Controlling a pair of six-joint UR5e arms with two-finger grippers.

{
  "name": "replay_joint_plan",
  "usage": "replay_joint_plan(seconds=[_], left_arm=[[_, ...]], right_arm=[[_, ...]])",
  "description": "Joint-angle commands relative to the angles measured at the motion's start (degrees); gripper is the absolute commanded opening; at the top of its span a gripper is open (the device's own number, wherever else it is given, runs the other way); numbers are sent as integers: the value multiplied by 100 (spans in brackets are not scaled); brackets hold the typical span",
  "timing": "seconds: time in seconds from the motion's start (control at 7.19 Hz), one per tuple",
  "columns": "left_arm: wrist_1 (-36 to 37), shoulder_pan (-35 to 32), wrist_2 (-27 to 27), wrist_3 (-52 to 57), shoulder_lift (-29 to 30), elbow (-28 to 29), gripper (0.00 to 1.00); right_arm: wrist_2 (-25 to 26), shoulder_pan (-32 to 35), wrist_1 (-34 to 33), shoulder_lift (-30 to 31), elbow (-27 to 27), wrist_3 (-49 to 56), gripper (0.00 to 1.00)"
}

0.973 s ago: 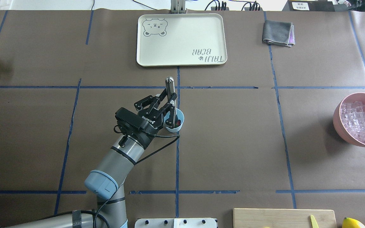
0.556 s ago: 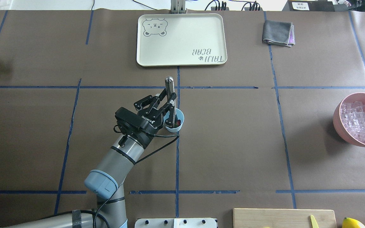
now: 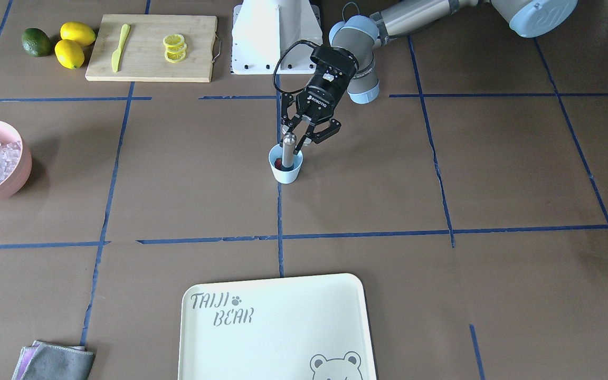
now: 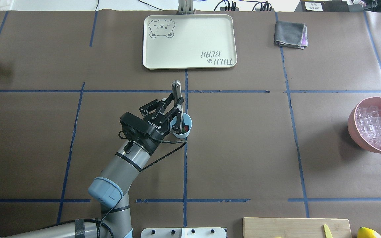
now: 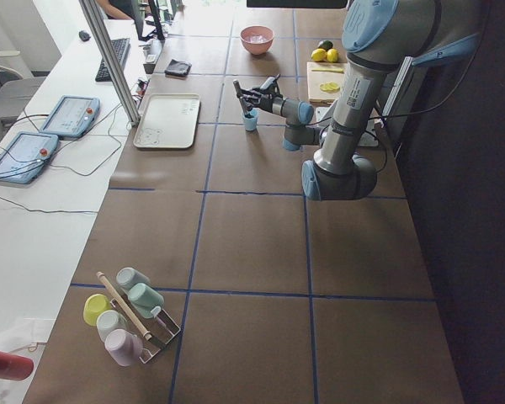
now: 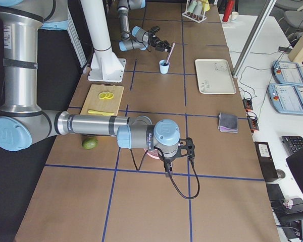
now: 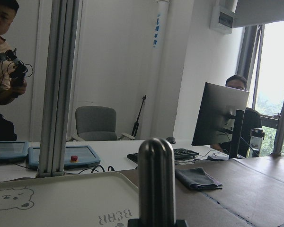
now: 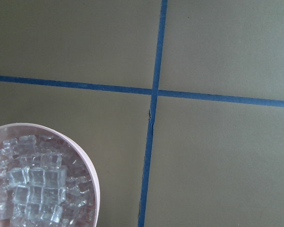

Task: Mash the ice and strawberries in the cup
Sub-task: 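Press the steel rod down into the cup with the left gripper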

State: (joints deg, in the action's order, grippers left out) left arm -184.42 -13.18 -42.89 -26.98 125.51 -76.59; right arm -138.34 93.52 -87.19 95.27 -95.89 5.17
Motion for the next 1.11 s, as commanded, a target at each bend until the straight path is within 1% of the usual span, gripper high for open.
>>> replay_joint_plan(seconds=[0.0, 0.28, 0.56, 0.7, 0.97], left_arm=[[3, 0, -9, 0, 8, -23, 0], [3, -131, -35, 44, -44, -180, 0], [73, -210, -97, 88, -280, -907, 0], [387, -272, -332, 88, -360, -1389, 0], [1422, -316, -413, 1, -536, -2767, 0]], right_arm=[[0, 0, 0, 0, 0, -7, 99], [0, 0, 0, 17, 35, 2, 99], [-9, 0, 0, 26, 79, 2, 100], [0, 0, 9, 26, 123, 10, 99], [8, 0, 44, 35, 193, 37, 99]])
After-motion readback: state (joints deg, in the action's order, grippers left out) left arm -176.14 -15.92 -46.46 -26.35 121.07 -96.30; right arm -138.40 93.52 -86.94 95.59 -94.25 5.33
